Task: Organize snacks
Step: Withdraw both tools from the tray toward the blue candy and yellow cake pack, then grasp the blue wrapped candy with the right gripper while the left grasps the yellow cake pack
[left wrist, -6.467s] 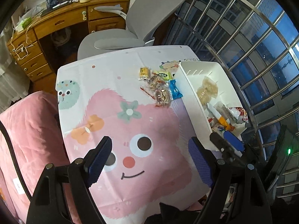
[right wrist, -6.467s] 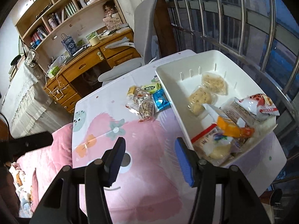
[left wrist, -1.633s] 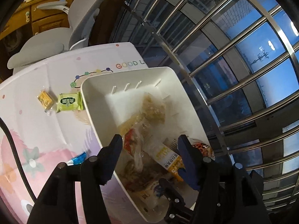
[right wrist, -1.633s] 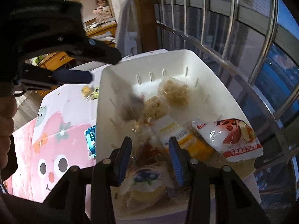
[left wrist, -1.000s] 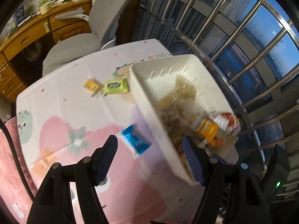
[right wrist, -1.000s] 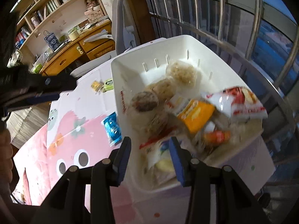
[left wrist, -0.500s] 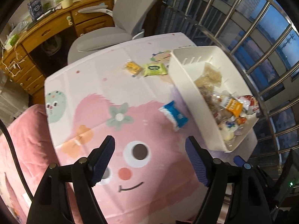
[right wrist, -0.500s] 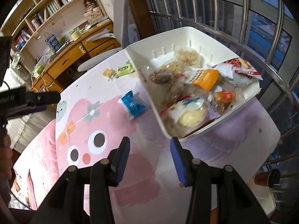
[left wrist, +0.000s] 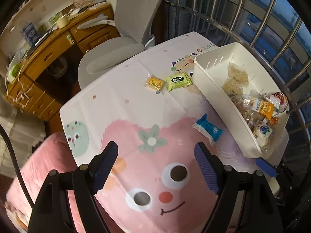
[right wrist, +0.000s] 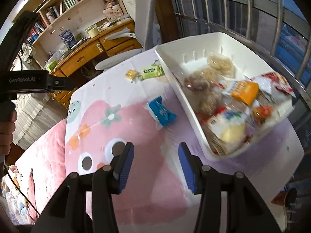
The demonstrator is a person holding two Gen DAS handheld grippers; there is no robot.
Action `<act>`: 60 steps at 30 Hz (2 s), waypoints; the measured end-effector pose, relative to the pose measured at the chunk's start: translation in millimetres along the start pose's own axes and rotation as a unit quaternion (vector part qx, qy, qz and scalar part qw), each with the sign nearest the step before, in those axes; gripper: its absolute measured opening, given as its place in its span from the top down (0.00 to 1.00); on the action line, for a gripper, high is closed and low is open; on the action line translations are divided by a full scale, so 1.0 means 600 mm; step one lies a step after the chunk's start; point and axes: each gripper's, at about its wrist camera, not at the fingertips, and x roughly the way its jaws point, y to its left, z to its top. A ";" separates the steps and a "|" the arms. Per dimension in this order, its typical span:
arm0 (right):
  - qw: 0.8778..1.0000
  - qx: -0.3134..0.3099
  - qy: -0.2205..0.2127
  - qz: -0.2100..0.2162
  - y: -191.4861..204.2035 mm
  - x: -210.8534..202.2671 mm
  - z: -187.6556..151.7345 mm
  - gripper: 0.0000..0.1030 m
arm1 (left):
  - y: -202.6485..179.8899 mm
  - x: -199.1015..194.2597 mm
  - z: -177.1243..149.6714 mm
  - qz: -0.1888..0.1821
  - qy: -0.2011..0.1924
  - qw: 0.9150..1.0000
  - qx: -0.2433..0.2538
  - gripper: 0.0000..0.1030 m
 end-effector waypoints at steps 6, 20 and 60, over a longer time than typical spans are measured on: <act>1.000 -0.026 -0.002 0.006 0.031 0.053 0.030 0.45 | 0.018 0.062 0.045 0.009 0.031 0.999 0.015 0.18; 0.993 -0.108 -0.024 -0.034 0.067 0.168 0.071 0.42 | 0.046 0.255 0.158 0.018 0.079 0.995 0.066 0.15; 0.983 -0.160 0.073 -0.055 0.048 0.260 0.064 0.68 | 0.052 0.384 0.195 -0.143 -0.060 0.981 0.121 0.39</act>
